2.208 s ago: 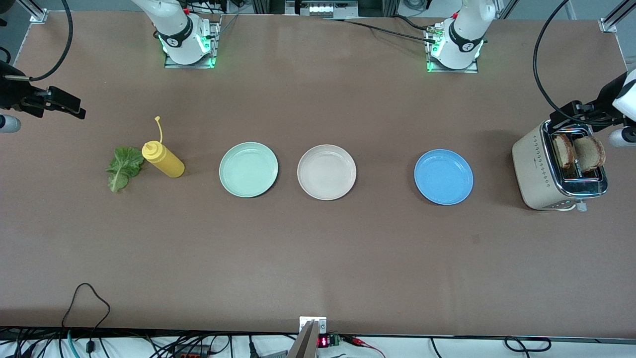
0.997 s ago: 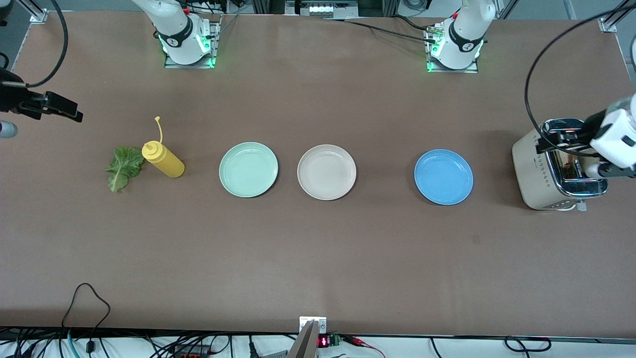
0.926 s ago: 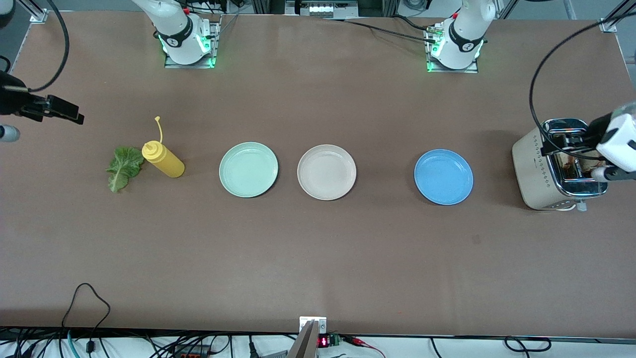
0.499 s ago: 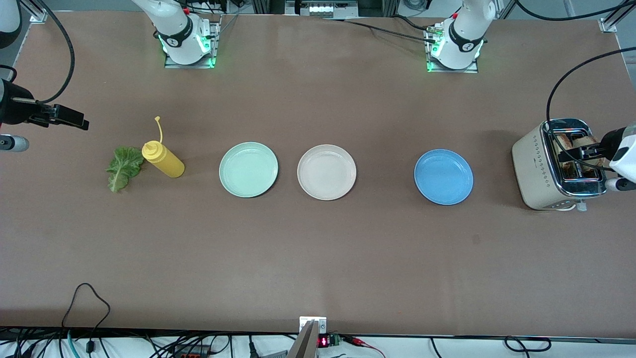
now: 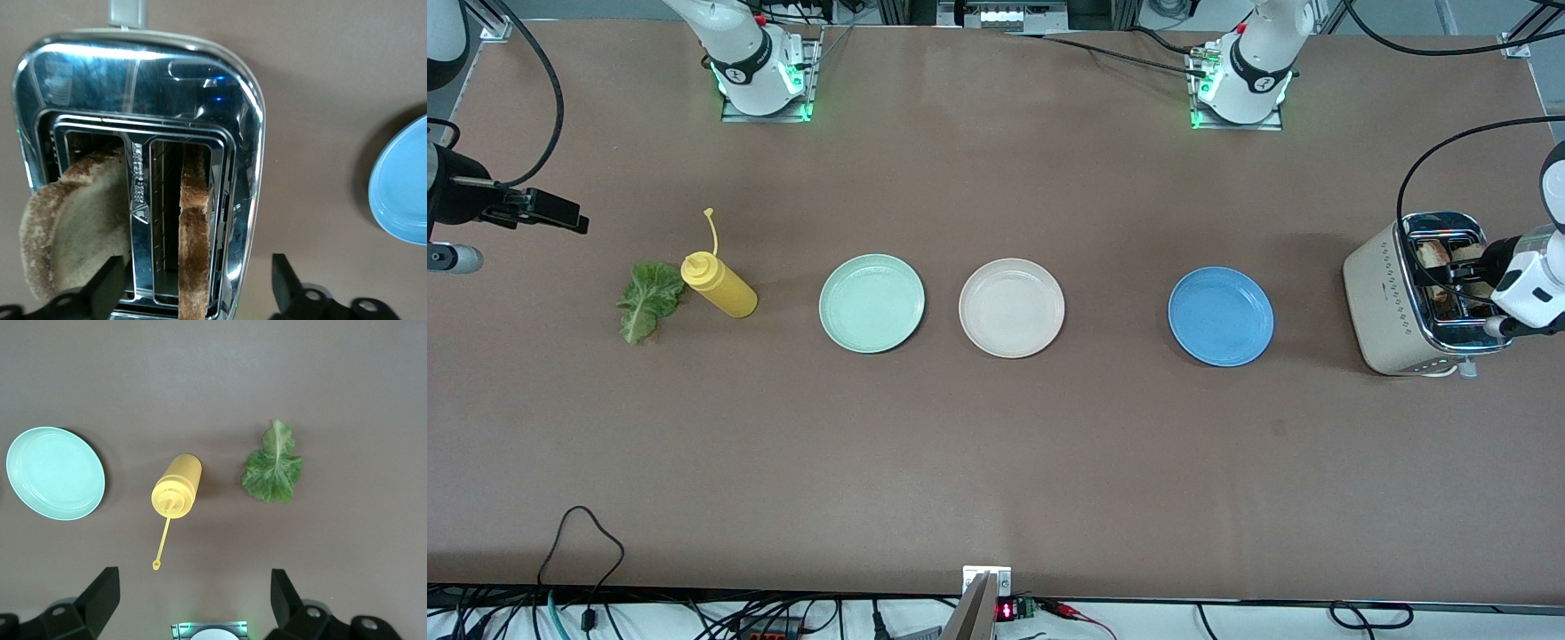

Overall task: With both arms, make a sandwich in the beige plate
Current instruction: 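Reach the left gripper down to the bread slice in the toaster, then grasp the bread slice with the left gripper and lift it out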

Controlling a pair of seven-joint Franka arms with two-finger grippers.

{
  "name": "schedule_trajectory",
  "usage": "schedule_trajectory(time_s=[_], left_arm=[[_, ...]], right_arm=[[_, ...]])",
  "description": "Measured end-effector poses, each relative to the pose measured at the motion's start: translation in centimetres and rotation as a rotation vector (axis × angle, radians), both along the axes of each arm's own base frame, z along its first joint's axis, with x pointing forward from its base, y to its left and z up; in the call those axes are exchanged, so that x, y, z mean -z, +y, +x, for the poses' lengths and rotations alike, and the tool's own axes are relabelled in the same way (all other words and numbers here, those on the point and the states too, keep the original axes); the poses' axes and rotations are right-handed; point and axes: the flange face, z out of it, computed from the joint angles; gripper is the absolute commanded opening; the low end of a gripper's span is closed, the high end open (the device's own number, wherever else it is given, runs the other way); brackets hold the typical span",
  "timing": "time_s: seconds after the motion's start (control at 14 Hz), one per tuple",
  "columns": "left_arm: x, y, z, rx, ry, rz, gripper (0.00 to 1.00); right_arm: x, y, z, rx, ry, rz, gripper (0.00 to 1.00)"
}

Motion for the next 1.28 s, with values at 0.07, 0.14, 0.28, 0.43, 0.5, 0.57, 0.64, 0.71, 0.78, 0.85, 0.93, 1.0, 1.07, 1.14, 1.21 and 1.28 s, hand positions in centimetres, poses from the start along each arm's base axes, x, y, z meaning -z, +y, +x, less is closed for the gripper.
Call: schedule_trajectory(time_s=[0.07,0.14,0.28,0.43,0.5,0.57,0.64,0.71,0.78,0.85,0.93,1.0,1.07,1.14,1.21,1.28], left_arm=[[0.2,0.0,-0.1,0.0,0.003,-0.001,0.6],[0.2,-0.1,-0.1,0.001,0.005,-0.002,0.47],[0.6,-0.1,-0.2,0.001,0.012,-0.004,0.3],[1.2,0.2,-0.6,-0.005,0.026,-0.009,0.12],[1.4,0.3,-0.8,-0.008,0.032,-0.011,0.06],[1.4,0.3,-0.9,-0.009,0.036,-0.012,0.02],[1.4,0.4,-0.9,-0.009,0.038,-0.011,0.0],[1.2,0.4,-0.9,-0.008,0.037,-0.011,0.0],[0.9,0.2,-0.9,-0.006,0.035,-0.01,0.0],[0.3,0.1,-0.8,-0.003,0.027,-0.007,0.0],[-0.7,-0.1,-0.6,0.0,0.013,-0.002,0.0],[-2.1,-0.2,-0.5,0.002,-0.001,0.003,0.0],[-3.8,-0.3,-0.3,0.003,-0.014,0.009,0.0],[-5.7,-0.5,-0.2,0.003,-0.022,0.014,0.0],[-7.6,-0.7,-0.3,0.004,-0.023,0.018,0.0],[-9.6,-1.0,-0.4,0.008,-0.021,0.027,0.0]], right_arm=[[0.2,0.0,0.1,0.0,0.003,0.0,1.0],[0.4,0.0,0.2,0.0,0.007,0.0,1.0],[0.8,-0.1,0.3,0.001,0.014,0.001,1.0],[1.0,-0.1,0.4,0.001,0.016,0.001,1.0],[1.0,-0.1,0.4,0.001,0.015,0.001,1.0],[1.0,-0.1,0.4,0.001,0.015,0.001,1.0],[1.0,-0.1,0.4,0.001,0.013,0.001,1.0],[1.0,-0.1,0.5,0.001,0.012,0.001,1.0],[1.0,-0.1,0.5,0.001,0.011,0.001,1.0],[1.0,-0.1,0.5,0.001,0.011,0.001,1.0],[1.0,-0.1,0.5,0.001,0.012,0.001,1.0],[1.1,-0.1,0.5,0.001,0.013,0.001,1.0],[1.4,-0.1,0.6,0.001,0.018,0.001,1.0],[2.0,-0.1,0.8,0.001,0.029,0.001,1.0],[2.7,-0.1,1.1,0.001,0.043,0.002,1.0],[3.6,-0.1,1.4,0.001,0.059,0.003,1.0]])
